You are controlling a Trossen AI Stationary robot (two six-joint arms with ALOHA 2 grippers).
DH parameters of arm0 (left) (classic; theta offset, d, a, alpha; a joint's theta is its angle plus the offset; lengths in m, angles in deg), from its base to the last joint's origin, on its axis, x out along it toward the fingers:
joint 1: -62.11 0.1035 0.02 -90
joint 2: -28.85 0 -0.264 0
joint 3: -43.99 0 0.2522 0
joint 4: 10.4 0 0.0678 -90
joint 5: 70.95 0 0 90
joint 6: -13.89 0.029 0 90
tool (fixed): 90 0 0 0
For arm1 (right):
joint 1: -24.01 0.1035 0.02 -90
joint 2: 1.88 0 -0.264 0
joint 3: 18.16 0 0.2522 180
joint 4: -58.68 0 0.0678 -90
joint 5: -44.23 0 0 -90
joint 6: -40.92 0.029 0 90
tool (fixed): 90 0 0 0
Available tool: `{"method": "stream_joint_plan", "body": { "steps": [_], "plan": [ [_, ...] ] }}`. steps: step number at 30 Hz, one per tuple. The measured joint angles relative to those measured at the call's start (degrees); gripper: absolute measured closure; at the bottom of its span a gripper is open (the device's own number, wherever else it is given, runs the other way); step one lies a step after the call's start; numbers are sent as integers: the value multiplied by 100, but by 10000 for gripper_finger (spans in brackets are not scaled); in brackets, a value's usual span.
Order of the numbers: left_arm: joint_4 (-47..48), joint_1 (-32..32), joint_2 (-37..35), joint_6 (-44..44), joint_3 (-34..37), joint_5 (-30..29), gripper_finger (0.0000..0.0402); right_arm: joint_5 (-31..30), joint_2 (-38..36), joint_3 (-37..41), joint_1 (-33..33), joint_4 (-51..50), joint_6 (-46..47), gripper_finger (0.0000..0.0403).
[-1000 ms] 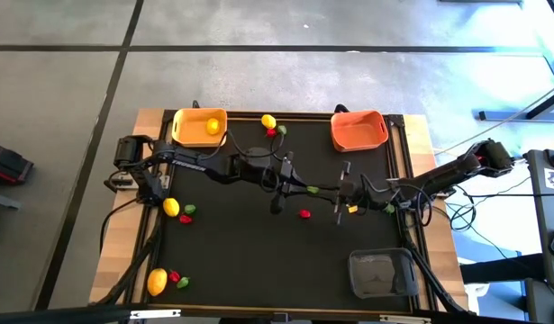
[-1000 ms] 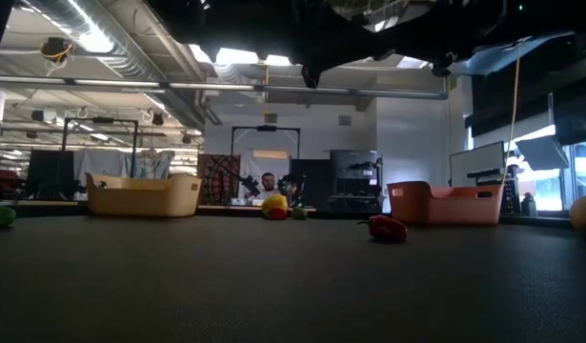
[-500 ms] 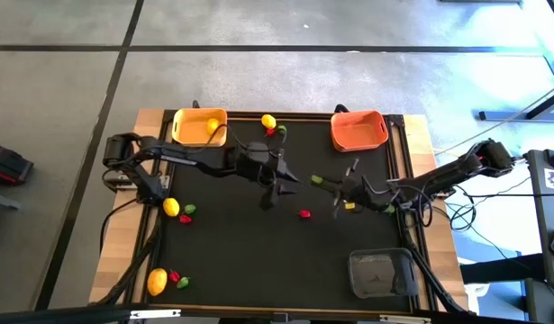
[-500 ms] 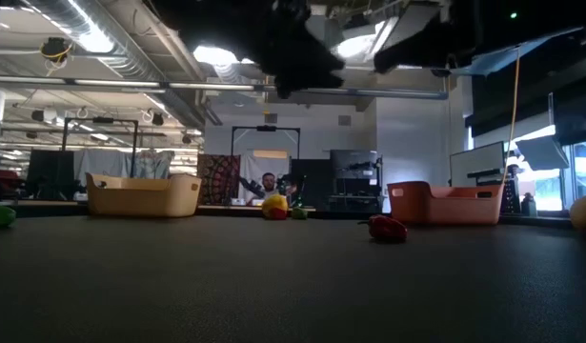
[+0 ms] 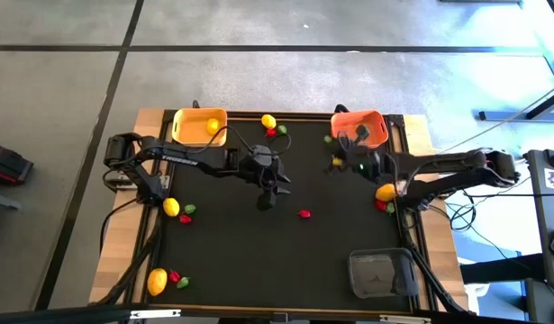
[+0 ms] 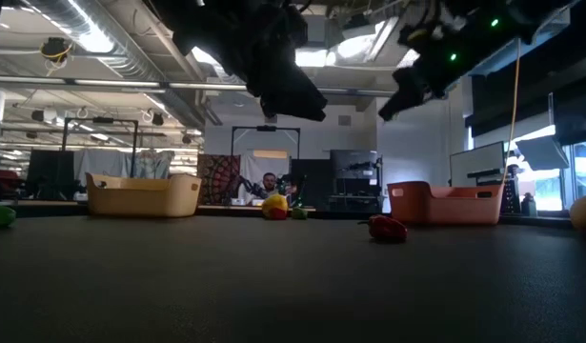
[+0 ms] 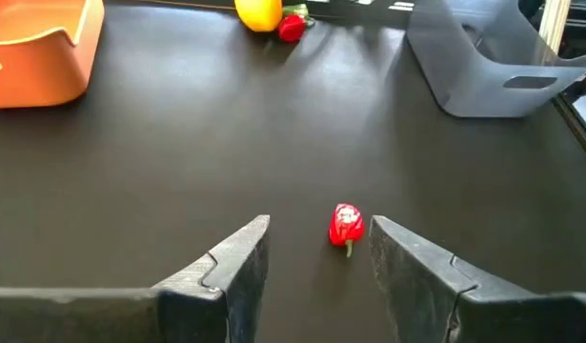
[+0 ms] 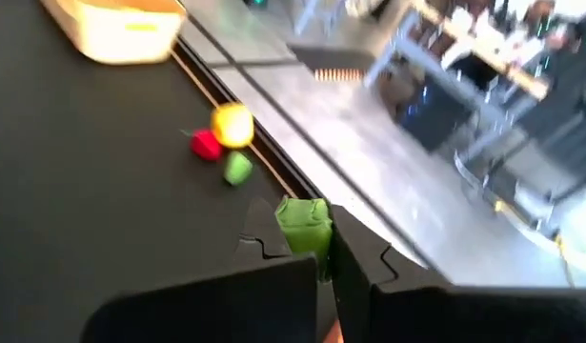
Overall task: Sort produce into baskets
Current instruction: Put the green chili pepper into the orange bin
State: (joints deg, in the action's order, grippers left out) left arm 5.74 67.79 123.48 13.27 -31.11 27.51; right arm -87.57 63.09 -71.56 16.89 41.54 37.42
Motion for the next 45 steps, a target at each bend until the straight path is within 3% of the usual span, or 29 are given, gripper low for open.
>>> {"method": "stream_joint_plan", "body": {
  "steps": [10, 19, 31, 45],
  "plan": [
    [0, -4, 0, 17, -2, 0, 227, 1530, 125, -4, -1990, -329, 708, 397],
    [0, -4, 0, 17, -2, -2, 227, 2467, 872, -7, -3226, -265, 1142, 397],
    [0, -4, 1, 17, -2, -3, 227, 2691, 1805, -7, -3543, -90, 1231, 397],
    [0, -4, 2, 17, -2, -4, 227, 2646, 2090, -7, -3538, 74, 1226, 390]
  ]
}}
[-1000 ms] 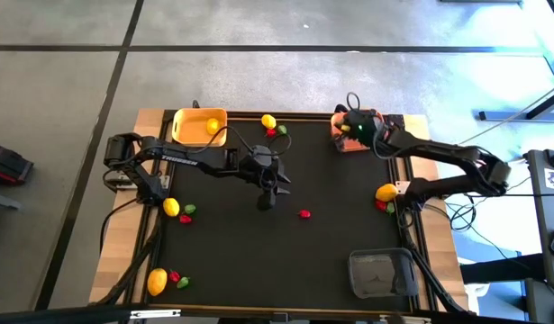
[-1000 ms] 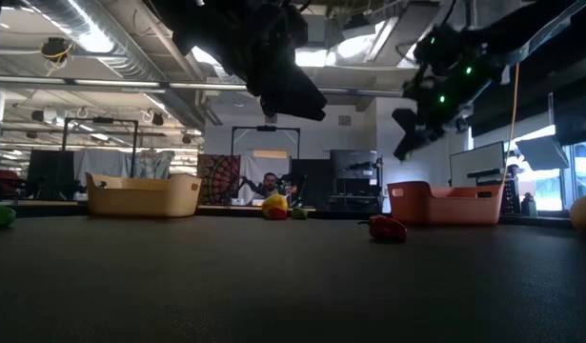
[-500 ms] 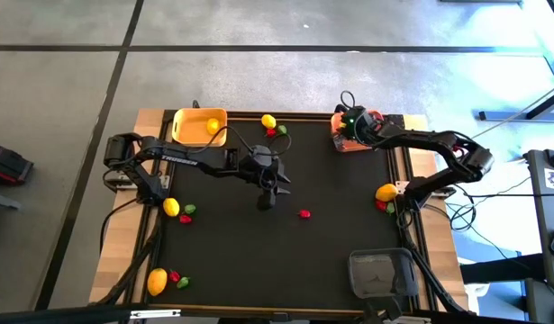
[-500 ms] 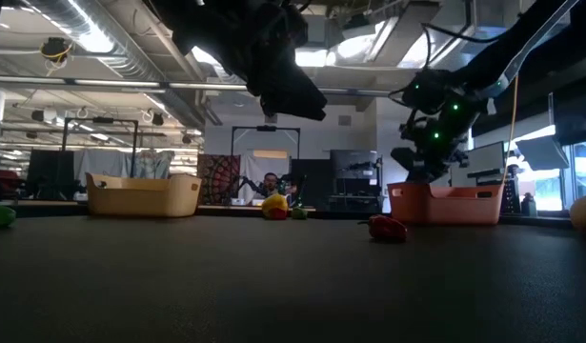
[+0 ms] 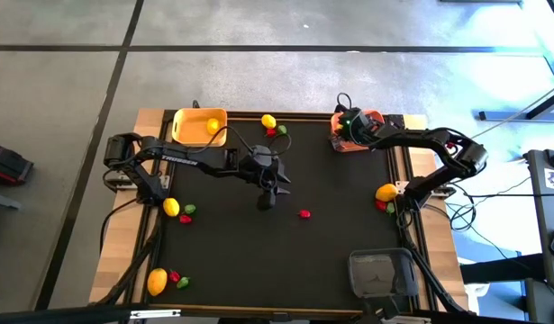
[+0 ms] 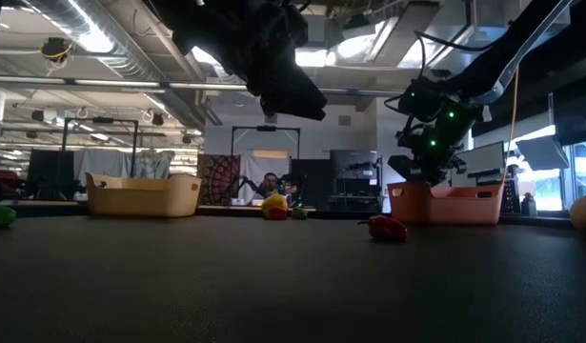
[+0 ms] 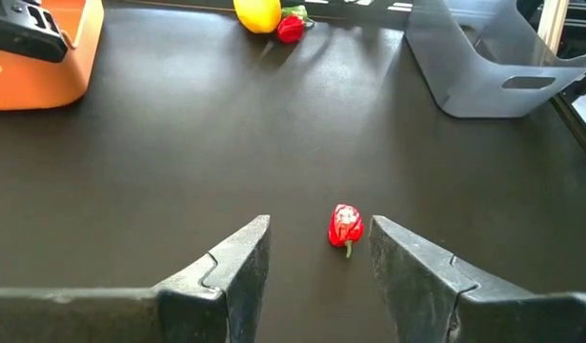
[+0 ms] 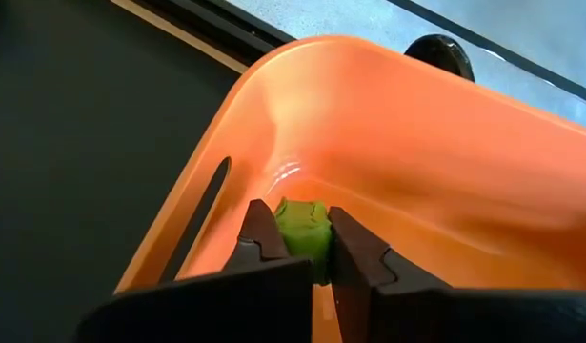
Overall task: Sort produce into baskets
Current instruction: Put the green chili pepper into the orange bin, then put the red chili pepper into the gray bin
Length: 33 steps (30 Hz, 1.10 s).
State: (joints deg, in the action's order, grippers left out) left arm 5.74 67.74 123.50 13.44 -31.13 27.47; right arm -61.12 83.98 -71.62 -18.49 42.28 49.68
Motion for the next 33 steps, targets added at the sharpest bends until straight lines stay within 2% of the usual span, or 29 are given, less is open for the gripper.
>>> {"method": "stream_joint_plan", "body": {
  "steps": [9, 16, 25, 30, 33],
  "plan": [
    [0, 0, 0, -8, 0, 2, 227, -106, -48, 0, 4, -12, -196, 312],
    [0, 0, 0, -15, 0, 2, 227, 108, -885, 0, 157, -215, -422, 296],
    [0, 0, 0, -31, 0, 0, 227, 1273, -2080, 0, 1272, -412, -477, 297],
    [2, 0, 0, -28, 0, 2, 227, 1642, -2175, 0, 2067, -465, -477, 297],
    [4, -2, 0, -28, 0, 2, 227, 1650, -2092, 0, 2549, -505, -476, 297]
  ]
}}
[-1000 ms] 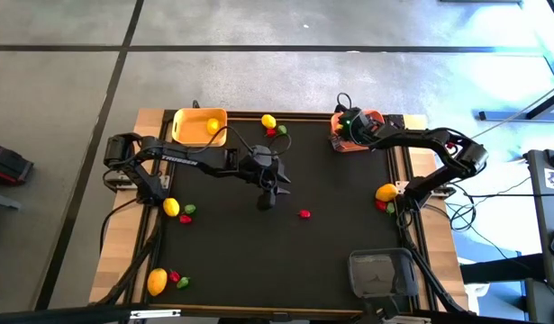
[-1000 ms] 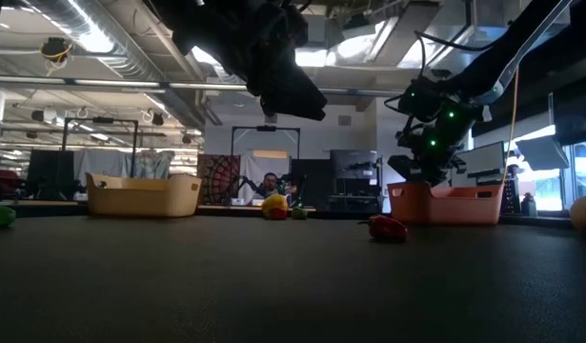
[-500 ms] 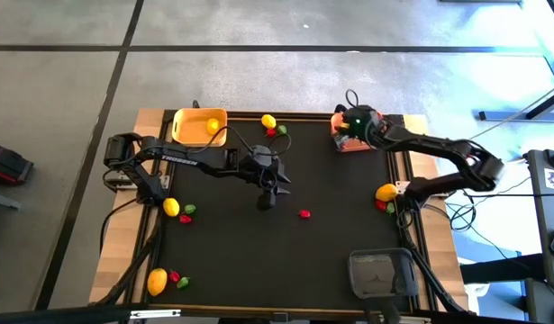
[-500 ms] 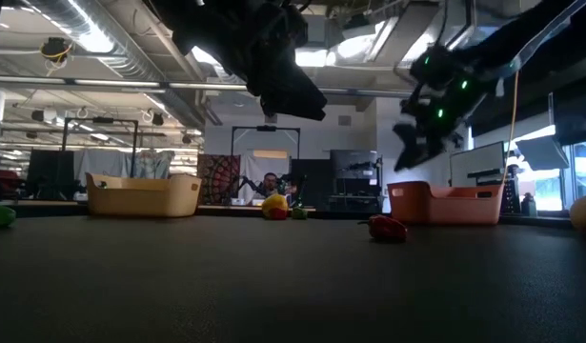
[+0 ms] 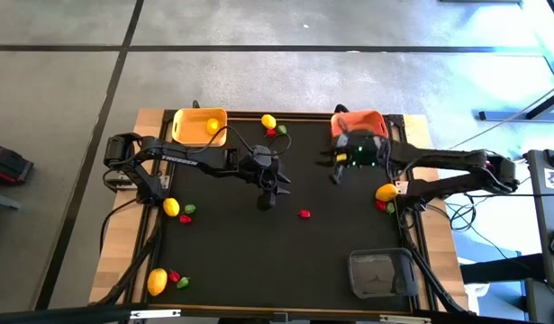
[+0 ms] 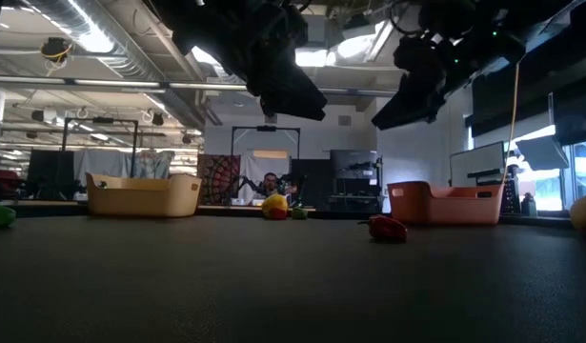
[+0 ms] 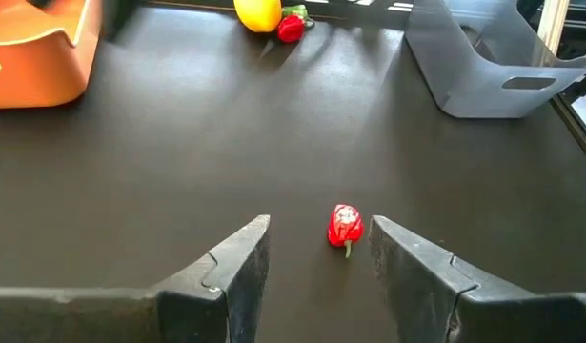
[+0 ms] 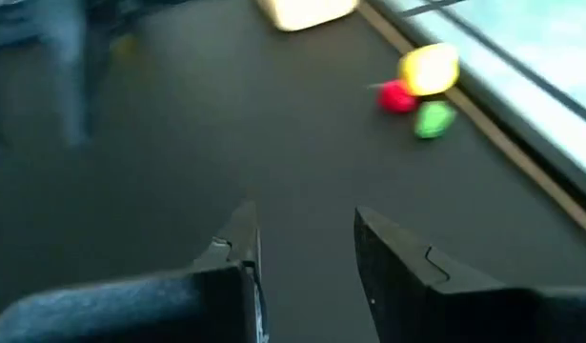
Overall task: Sort produce into baskets
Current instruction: Put the red chili pepper into the gray bin
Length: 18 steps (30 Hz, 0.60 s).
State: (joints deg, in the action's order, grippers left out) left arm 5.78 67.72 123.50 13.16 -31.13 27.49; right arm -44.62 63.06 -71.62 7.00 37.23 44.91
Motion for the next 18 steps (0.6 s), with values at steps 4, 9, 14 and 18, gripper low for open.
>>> {"method": "stream_joint_plan", "body": {
  "steps": [4, 9, 14, 18],
  "plan": [
    [17, 0, 0, 0, 0, 0, 227, 0, 198, 2, 592, -26, -2, 297],
    [22, 2, 0, 2, 0, 0, 227, -2, 602, 1, 1180, 39, -2, 297],
    [22, 2, 0, 2, 0, 0, 227, -5, 1132, 0, 1659, 186, 0, 297],
    [22, 2, 0, 4, 0, 0, 227, -5, 1583, 0, 1985, 461, -2, 297]
  ]
}}
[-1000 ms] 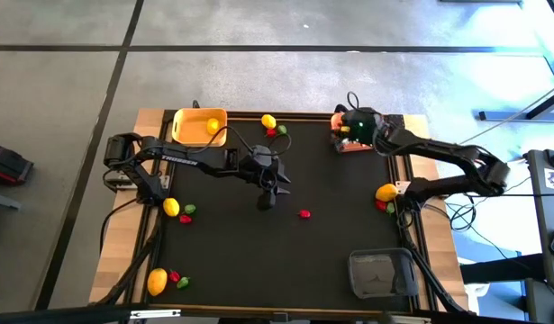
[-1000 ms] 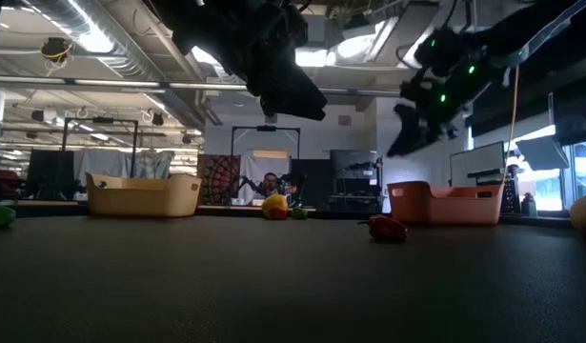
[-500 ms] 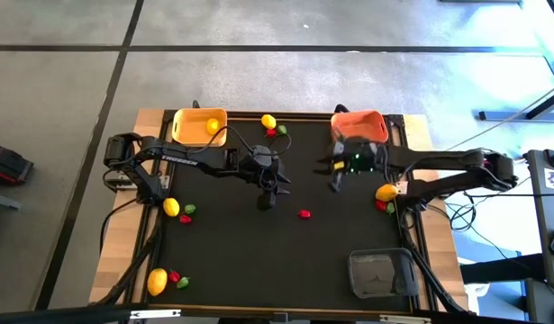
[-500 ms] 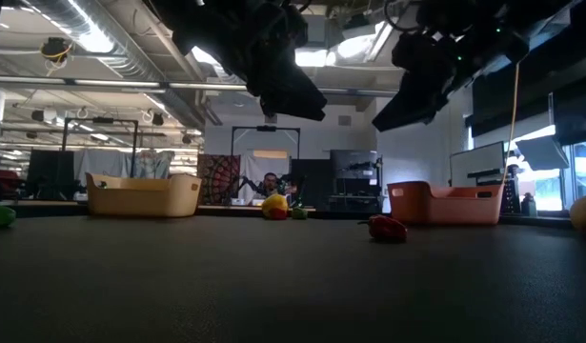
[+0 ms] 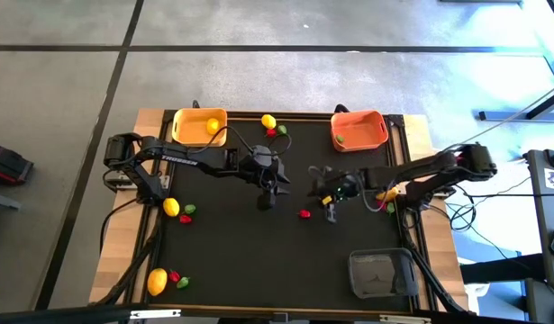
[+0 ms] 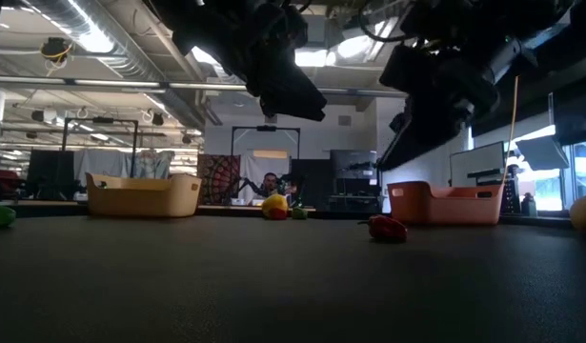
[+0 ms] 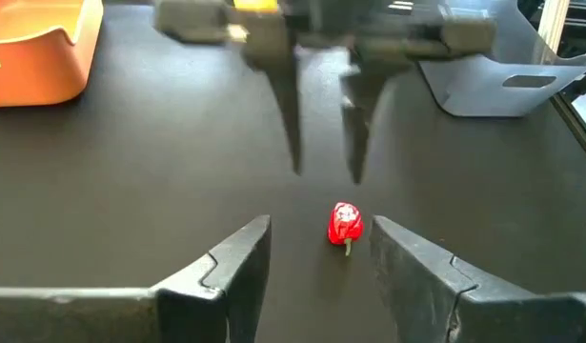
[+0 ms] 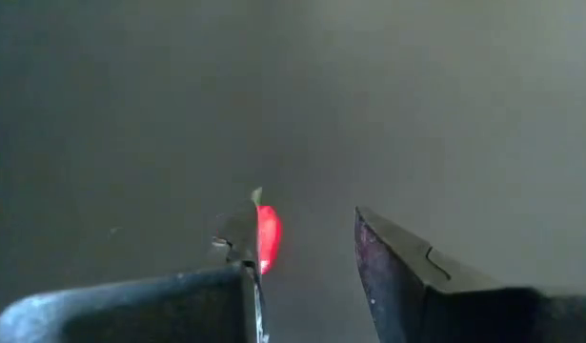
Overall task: Sort produce into baskets
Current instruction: Put the red chili pepper into the gray bin
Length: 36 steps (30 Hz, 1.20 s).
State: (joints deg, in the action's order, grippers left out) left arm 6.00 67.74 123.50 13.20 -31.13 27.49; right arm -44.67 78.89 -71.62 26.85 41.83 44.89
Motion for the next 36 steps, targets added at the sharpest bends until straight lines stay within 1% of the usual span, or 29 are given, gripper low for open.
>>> {"method": "stream_joint_plan", "body": {
  "steps": [5, 11, 16, 22, 25, 32, 36],
  "plan": [
    [3, -2, 0, -4, 0, 0, 227, -2, 503, 0, 289, 356, -16, 297],
    [11, 0, 0, -30, 0, 0, 227, -52, 947, 0, 331, 401, -37, 297],
    [15, 0, 0, -35, 0, 0, 227, -52, 1164, 0, 329, 423, -53, 297],
    [15, 0, 0, -35, 0, 0, 227, -50, 1202, 0, 329, 510, -141, 301],
    [15, 0, 0, -37, 0, 0, 227, -50, 1202, 0, 313, 515, -246, 319],
    [15, 0, 0, -42, 0, 0, 227, -50, 1202, 0, 314, 526, -319, 382],
    [15, 0, 0, -42, 0, 0, 227, -50, 1202, 0, 314, 526, -321, 400]
  ]
}}
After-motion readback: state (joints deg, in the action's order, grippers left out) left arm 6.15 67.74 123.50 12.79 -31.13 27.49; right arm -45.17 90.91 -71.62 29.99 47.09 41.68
